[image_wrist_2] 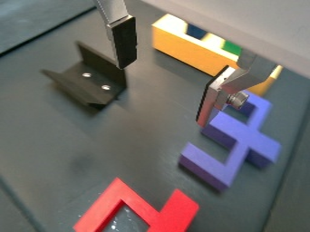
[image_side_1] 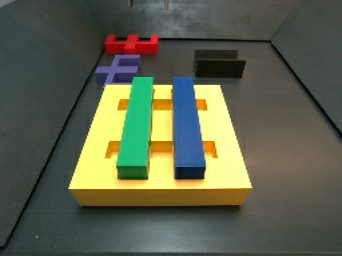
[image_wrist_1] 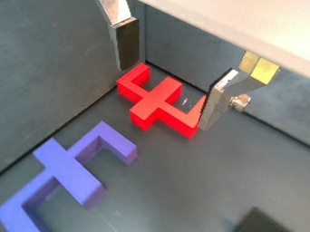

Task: Pick up the purple object. Move up. Place the purple object on the fixture. Regrasp the purple object. Move to above the board. Insert the purple object.
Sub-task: Pick up the purple object.

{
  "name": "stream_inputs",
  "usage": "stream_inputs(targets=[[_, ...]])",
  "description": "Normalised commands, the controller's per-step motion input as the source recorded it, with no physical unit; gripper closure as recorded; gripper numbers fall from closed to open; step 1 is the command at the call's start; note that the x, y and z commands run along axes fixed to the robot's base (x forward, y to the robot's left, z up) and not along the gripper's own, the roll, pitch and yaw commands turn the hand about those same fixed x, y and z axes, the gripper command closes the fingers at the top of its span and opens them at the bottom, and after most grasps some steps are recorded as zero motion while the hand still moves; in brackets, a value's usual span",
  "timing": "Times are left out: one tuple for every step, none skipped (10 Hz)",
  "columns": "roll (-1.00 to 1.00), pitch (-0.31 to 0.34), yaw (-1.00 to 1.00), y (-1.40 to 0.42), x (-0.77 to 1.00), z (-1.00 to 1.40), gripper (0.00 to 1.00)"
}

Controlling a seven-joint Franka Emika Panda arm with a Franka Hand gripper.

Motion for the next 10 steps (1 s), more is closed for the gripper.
stream_inputs(targets=[[-0.17,-0.166,-0.83,0.00,-0.26,-0.23,0.00],[-0.13,-0.127,-1.00,-0.03,0.00,-0.11,0.00],[-0.12,-0.071,-1.00,-0.03,0.00,-0.03,0.00],[-0.11,-0.011,-1.00,-0.03,0.00,0.00,0.00],[-0.08,0.000,-1.00,-0.04,0.00,0.00,0.00],[-0.09,-0.009,-1.00,-0.06,0.00,0.00,0.00],[-0.11,-0.040,-0.94,-0.09,0.00,-0.05,0.00],[-0.10,-0.083,-0.88,-0.14,-0.04,-0.11,0.00],[-0.08,-0.093,-0.87,-0.16,-0.06,-0.11,0.00],[-0.08,-0.106,-0.86,-0.17,-0.07,-0.13,0.00]])
